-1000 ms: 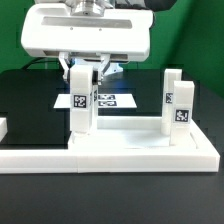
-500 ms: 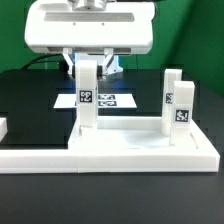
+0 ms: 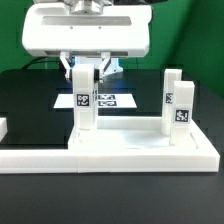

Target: Assemble desk

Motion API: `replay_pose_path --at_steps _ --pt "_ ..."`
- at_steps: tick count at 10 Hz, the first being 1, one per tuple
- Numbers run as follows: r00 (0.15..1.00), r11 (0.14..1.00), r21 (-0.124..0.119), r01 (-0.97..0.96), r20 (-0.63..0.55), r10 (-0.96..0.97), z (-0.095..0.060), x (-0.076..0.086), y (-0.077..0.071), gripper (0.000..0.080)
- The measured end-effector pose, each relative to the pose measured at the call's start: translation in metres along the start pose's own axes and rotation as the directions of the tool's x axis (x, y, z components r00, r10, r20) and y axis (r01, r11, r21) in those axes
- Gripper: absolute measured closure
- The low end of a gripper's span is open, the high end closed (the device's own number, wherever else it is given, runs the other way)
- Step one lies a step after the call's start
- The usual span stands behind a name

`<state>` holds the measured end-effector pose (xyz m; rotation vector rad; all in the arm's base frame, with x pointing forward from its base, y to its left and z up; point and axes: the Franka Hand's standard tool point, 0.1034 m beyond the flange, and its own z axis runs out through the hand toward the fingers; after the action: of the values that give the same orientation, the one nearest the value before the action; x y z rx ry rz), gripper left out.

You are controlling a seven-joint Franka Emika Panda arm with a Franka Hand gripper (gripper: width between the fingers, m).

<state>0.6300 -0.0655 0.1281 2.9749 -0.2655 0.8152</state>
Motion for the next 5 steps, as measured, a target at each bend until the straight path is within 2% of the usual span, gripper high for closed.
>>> replay_pose_path --at_steps 3,5 --pt "1.000 1.000 -0.010 -0.001 -0.016 0.001 0.0024 0.0033 0.0033 0.0509" --pt "1.000 1.000 -0.012 -0.002 -0.006 0.002 0.0096 -0.0006 0.0022 0.0509"
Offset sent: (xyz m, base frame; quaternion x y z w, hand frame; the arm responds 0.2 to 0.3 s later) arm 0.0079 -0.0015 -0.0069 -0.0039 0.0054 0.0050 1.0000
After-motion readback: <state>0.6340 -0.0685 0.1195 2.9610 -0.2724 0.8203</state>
